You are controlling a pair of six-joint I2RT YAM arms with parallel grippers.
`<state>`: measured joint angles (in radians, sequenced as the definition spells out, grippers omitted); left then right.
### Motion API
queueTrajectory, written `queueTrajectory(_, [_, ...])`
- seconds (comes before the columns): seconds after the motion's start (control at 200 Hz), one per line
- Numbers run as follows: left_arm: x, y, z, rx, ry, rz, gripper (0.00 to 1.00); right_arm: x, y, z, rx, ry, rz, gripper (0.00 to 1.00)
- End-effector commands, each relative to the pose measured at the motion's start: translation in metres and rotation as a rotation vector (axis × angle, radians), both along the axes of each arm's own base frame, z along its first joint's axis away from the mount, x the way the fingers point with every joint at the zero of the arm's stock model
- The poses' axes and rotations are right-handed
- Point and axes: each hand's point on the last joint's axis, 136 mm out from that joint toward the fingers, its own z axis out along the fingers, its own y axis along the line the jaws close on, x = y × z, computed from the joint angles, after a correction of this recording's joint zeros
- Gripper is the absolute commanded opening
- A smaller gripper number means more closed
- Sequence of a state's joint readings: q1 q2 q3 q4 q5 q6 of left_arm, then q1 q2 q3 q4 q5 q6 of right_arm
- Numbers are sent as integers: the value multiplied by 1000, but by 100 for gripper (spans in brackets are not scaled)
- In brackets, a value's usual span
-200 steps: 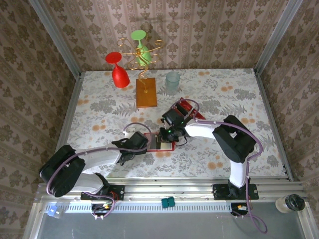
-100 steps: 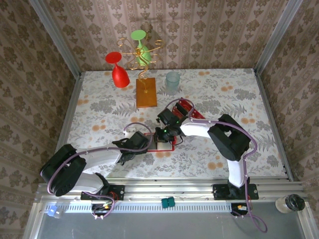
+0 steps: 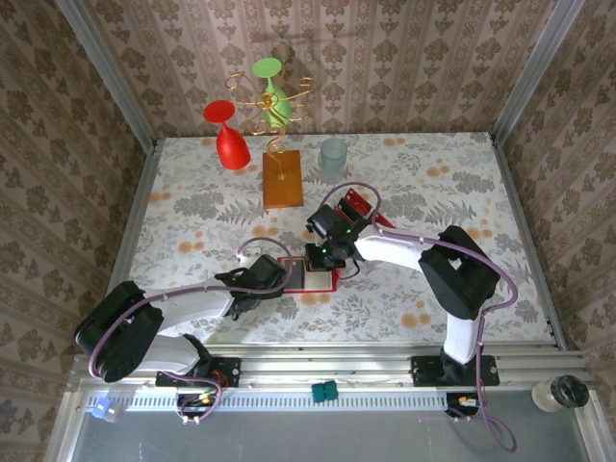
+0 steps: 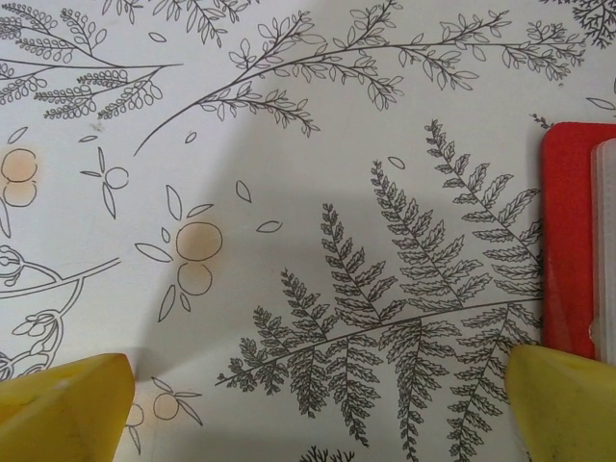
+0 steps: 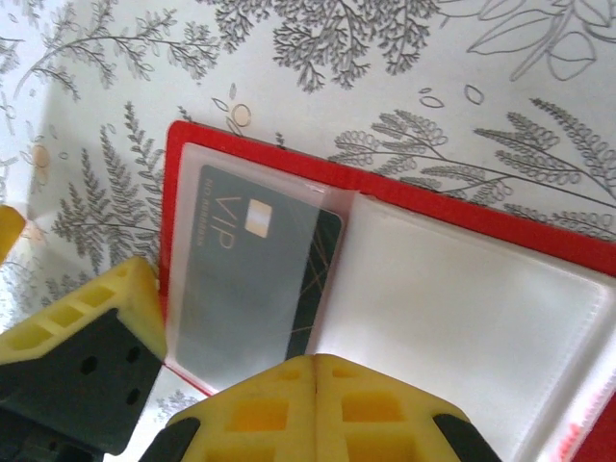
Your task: Put the credit cards into the card holder
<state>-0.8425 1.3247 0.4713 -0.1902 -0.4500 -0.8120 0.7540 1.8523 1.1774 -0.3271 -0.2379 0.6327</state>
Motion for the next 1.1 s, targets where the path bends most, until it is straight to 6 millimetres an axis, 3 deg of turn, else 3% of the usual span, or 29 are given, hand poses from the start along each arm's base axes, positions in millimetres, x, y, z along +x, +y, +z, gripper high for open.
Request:
queueTrajectory(0.0, [-9,15,-8,49,35,14,100,-3,-2,-2,-55,-12,25,4])
queueTrajectory(1.095, [-9,12,-12,42,46,5,100,-4,26,-32,-66,45,62,2])
